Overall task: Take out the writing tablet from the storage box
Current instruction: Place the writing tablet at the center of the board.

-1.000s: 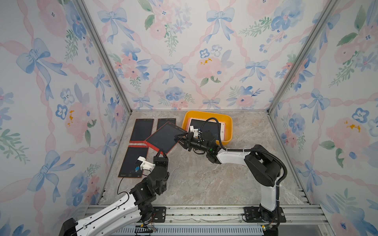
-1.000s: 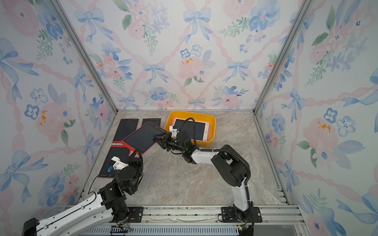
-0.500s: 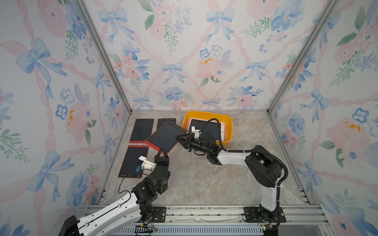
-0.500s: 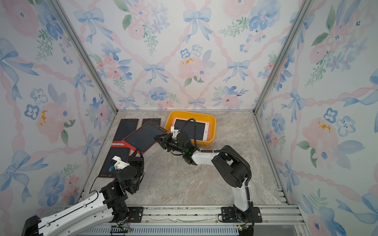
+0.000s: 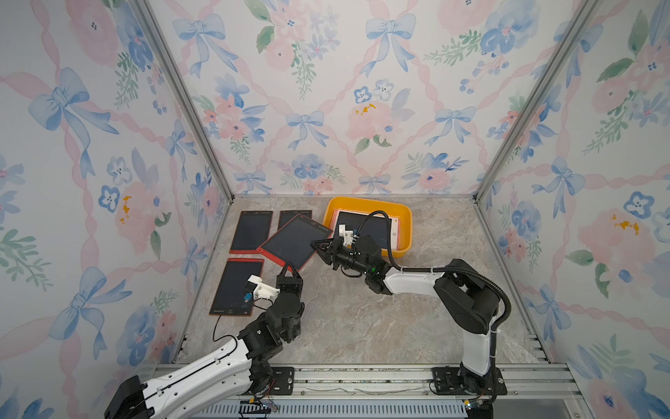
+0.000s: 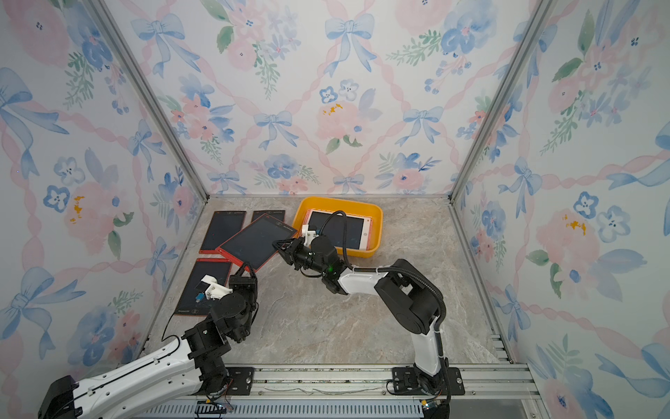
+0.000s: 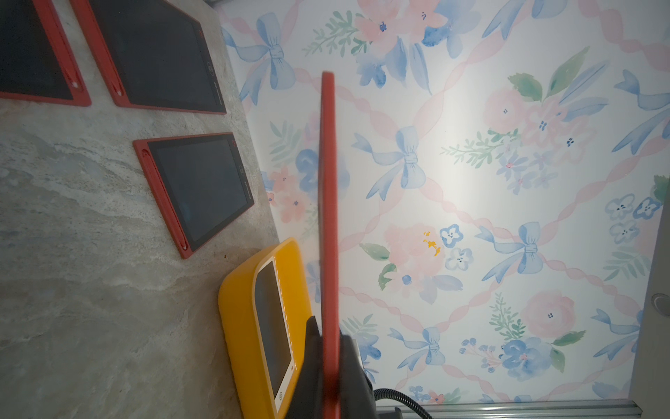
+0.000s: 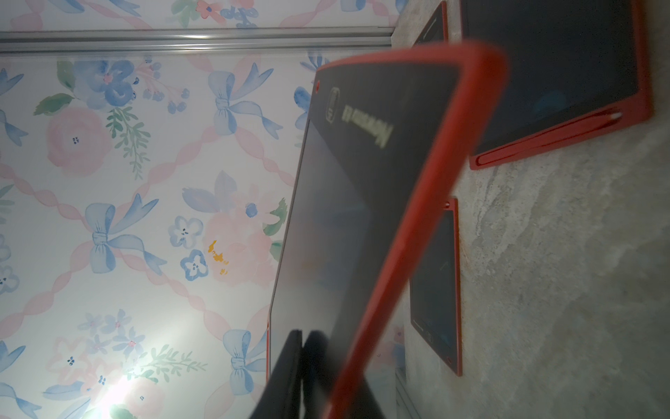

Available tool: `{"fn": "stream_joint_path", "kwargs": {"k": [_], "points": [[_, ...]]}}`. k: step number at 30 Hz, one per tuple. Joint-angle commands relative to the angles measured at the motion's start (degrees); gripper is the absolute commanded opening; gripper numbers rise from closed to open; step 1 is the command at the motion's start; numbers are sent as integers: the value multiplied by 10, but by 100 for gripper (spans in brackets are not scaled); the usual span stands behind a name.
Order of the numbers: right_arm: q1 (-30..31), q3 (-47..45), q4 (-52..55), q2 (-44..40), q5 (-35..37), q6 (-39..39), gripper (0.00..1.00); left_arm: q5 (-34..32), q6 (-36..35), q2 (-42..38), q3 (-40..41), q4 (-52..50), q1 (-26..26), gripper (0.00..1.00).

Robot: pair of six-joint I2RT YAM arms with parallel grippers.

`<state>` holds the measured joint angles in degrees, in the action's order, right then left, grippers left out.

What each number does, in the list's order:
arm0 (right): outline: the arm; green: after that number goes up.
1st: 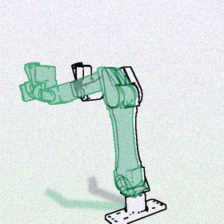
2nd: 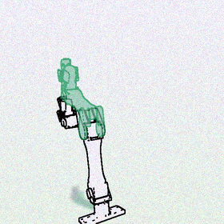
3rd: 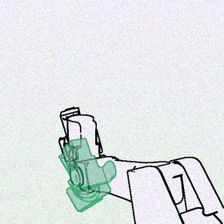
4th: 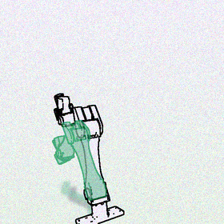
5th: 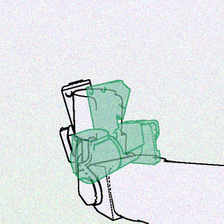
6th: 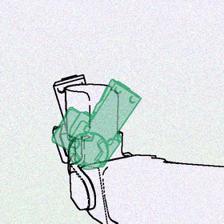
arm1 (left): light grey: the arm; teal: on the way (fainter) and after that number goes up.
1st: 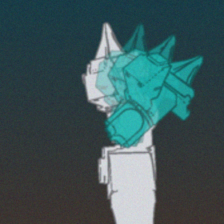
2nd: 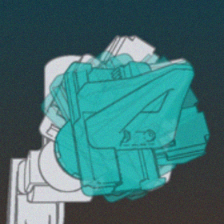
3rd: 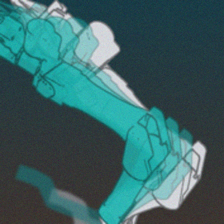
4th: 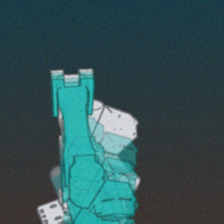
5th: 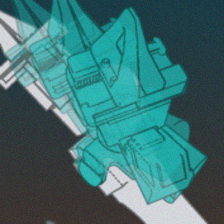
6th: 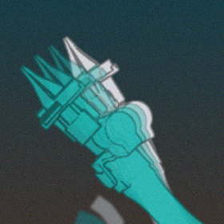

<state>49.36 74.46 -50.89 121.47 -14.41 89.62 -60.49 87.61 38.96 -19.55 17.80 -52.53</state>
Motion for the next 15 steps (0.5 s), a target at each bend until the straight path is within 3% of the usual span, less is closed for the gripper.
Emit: {"fn": "stream_joint_path", "kwargs": {"k": [1,4,7,11,13,15], "points": [[6,7,-3,-14,18,-9,15,-20,-14,1,0,24,-4,0],[2,10,-2,-14,18,-11,7,-13,-21,2,-2,25,-4,0],[-3,12,2,-16,17,-14,0,-10,-29,0,-2,26,-4,11],[-4,17,19,-23,13,-34,0,-8,-38,-6,0,27,-4,40],[-5,18,32,-27,14,-44,0,-7,-45,-8,0,26,-3,62],[-7,20,35,-29,12,-50,0,-8,-54,-10,-1,26,-4,72]]}}
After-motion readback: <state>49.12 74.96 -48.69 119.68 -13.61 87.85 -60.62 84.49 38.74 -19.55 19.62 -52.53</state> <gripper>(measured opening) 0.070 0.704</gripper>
